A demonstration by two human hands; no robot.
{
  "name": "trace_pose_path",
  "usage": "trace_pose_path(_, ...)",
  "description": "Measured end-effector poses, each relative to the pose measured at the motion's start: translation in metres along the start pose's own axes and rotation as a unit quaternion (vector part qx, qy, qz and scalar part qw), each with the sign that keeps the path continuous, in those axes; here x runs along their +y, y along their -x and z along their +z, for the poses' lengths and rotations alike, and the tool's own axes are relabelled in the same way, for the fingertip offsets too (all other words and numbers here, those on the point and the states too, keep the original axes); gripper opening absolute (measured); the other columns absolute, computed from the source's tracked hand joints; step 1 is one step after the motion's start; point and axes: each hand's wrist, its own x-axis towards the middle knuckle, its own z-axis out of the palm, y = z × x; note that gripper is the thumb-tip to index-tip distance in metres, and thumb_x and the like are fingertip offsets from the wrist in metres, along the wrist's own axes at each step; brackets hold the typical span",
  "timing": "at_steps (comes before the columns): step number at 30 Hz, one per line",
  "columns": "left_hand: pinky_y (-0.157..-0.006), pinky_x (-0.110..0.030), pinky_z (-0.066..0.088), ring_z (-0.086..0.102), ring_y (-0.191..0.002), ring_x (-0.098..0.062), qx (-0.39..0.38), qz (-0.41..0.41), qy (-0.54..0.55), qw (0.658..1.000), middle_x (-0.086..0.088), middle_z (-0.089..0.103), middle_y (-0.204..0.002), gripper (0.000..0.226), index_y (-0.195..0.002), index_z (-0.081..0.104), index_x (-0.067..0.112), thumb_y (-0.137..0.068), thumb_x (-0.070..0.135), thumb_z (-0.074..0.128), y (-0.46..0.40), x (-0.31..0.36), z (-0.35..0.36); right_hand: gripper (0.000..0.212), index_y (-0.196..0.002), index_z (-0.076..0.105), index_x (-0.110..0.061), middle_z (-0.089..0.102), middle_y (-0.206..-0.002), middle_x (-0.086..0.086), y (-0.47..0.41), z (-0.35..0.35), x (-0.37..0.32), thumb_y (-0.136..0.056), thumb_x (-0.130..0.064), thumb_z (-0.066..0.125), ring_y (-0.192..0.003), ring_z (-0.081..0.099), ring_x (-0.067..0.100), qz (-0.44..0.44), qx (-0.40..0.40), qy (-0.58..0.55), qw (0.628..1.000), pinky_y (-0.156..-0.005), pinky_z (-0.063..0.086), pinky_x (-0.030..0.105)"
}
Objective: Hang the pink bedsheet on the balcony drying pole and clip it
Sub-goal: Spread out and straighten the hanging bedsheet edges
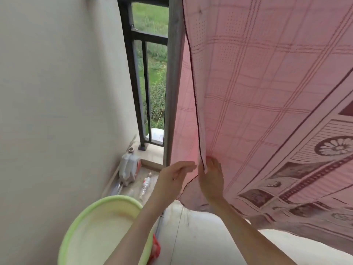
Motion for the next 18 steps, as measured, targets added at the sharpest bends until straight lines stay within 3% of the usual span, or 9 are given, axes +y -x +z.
trace_pose_path(4,-0.076,-0.026,0.052,0.067,-0.084,-0.014,0.131,-0.089,0.038,0.987,0.004,0.071,-0.086,0.029,-0.090,0.063,0.023,-0.090,-0.001,0.046,0.005,-0.069,-0.004,0.016,-0.099,0.061,0.001,0.063,-0.100,0.017,-0.012,0.020,0.035,-0.090,-0.010,0.052,-0.093,0.058,0.035,0.064,0.000,-0.030,0.998,-0.075,0.042,0.033)
trace_pose_path(6,-0.078,-0.028,0.051,0.065,-0.089,-0.017,0.154,-0.123,0.021,0.980,0.004,0.068,-0.091,0.028,-0.094,0.060,0.024,-0.090,0.000,0.047,0.007,-0.110,-0.002,0.016,-0.097,0.060,0.000,0.063,-0.096,0.016,-0.009,0.036,0.062,-0.091,-0.012,0.051,-0.091,0.057,0.033,0.080,-0.015,-0.032,0.996,-0.071,0.037,0.031)
trace_pose_path(10,-0.089,-0.033,0.047,0.059,-0.104,-0.022,0.141,-0.172,-0.017,0.975,-0.001,0.062,-0.108,0.024,-0.110,0.056,0.016,-0.094,0.004,0.043,-0.006,-0.185,0.004,0.015,-0.087,0.058,-0.001,0.056,-0.075,0.008,0.005,0.073,0.122,-0.093,-0.013,0.051,-0.071,0.048,0.026,0.094,-0.041,-0.037,0.994,-0.061,0.027,0.026)
trace_pose_path(13,-0.096,-0.041,0.045,0.057,-0.107,-0.022,0.129,-0.185,-0.037,0.974,0.001,0.060,-0.114,0.023,-0.115,0.056,0.019,-0.096,0.013,0.043,-0.022,-0.234,-0.002,0.016,-0.077,0.051,-0.012,0.045,-0.061,-0.007,0.014,0.100,0.163,-0.093,-0.010,0.052,-0.060,0.042,0.022,0.083,-0.043,-0.060,0.994,-0.052,0.032,0.012)
trace_pose_path(15,-0.094,-0.037,0.046,0.057,-0.105,-0.017,0.119,-0.184,-0.033,0.975,0.005,0.061,-0.110,0.021,-0.111,0.057,0.027,-0.096,0.018,0.046,-0.024,-0.265,-0.004,0.016,-0.077,0.051,-0.012,0.047,-0.061,-0.006,0.020,0.122,0.185,-0.093,-0.010,0.051,-0.060,0.045,0.022,0.078,-0.058,-0.080,0.992,-0.052,0.031,0.016)
trace_pose_path(18,-0.090,-0.032,0.046,0.057,-0.102,-0.013,0.102,-0.172,-0.039,0.979,0.006,0.062,-0.108,0.021,-0.108,0.058,0.031,-0.095,0.018,0.048,-0.027,-0.310,-0.006,0.013,-0.083,0.056,-0.006,0.055,-0.070,0.006,0.028,0.156,0.209,-0.093,-0.011,0.050,-0.069,0.050,0.026,0.085,-0.075,-0.119,0.986,-0.065,0.035,0.029)
